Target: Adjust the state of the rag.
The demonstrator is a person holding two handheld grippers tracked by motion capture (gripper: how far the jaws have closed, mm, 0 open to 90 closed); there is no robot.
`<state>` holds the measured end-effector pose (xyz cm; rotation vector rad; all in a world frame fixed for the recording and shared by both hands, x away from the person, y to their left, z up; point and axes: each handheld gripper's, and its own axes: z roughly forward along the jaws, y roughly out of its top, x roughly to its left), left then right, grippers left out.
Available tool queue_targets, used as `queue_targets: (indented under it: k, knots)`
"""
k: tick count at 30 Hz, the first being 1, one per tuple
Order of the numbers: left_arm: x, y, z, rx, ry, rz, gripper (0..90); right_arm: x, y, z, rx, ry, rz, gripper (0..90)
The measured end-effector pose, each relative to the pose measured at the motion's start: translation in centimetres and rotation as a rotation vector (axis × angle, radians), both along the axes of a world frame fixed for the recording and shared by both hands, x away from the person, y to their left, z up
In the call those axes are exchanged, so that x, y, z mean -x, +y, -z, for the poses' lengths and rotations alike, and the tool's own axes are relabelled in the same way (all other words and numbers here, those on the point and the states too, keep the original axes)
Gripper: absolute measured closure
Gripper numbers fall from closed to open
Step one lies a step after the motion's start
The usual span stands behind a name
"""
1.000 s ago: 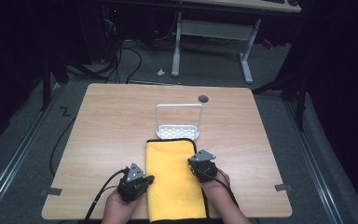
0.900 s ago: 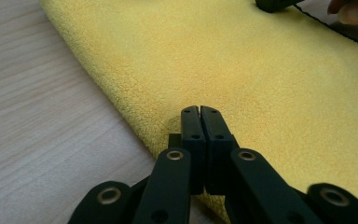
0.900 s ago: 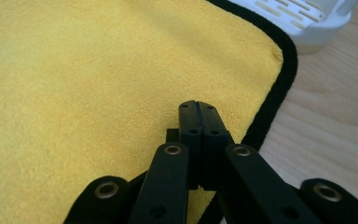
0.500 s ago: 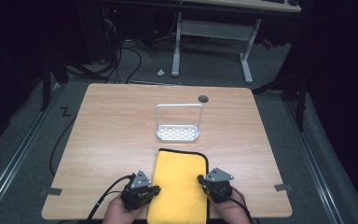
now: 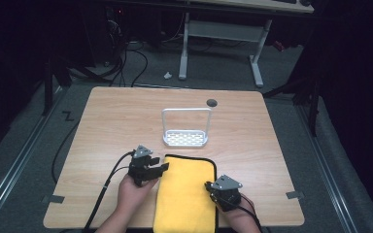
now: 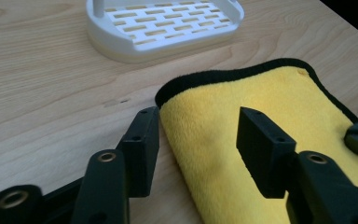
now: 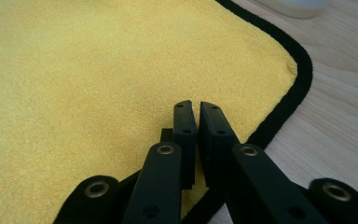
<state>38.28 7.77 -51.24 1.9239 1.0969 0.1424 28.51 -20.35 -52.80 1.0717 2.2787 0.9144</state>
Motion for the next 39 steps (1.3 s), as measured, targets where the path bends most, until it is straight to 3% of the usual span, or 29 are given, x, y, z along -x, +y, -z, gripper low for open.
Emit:
queue_targets:
  k: [4,8,13,17,21,23,26,28,34,37,39]
  knots:
    - [-1.0,-0.8,0.8,-0.009,0.045,-0.048,46.6,0.0,0.0,0.0,0.002,-0.002,-0.004,86.3]
    - [-1.4,-1.1,1.5,-0.031,0.079,-0.052,54.8,0.0,-0.1,0.0,0.000,-0.001,-0.004,86.2]
    - [-1.5,-1.0,1.9,-0.041,0.040,-0.033,75.0,0.0,-0.1,0.1,-0.003,-0.003,-0.003,86.1]
    - [-1.3,-0.9,2.3,-0.040,-0.003,-0.008,81.2,-0.1,-0.1,0.0,-0.005,-0.002,-0.002,84.7]
    - [-1.7,-0.2,2.6,0.036,0.051,-0.013,82.2,-0.3,-0.4,-0.4,-0.039,-0.022,0.011,78.4]
    - [-1.6,-0.2,2.6,0.038,0.049,-0.014,82.1,-1.0,-0.7,-1.0,-0.071,-0.036,0.065,75.6]
    - [-1.3,-0.5,2.5,0.004,0.017,-0.018,82.2,-2.6,-1.0,-1.5,-0.095,-0.032,0.130,66.8]
    - [-1.2,-0.6,2.5,-0.003,0.010,-0.020,81.9,-3.6,-0.9,-1.5,-0.106,-0.007,0.139,61.3]
    - [-1.3,-0.5,2.5,0.006,0.018,-0.019,81.7,-5.9,-0.1,-0.6,-0.055,0.035,0.162,45.7]
    - [-1.3,-0.5,2.5,0.007,0.018,-0.020,81.6,-6.6,-0.1,-0.2,-0.058,0.060,0.172,42.0]
    - [-1.3,-0.5,2.5,0.006,0.017,-0.021,81.4,-6.9,-0.3,-0.1,-0.087,0.087,0.181,42.6]
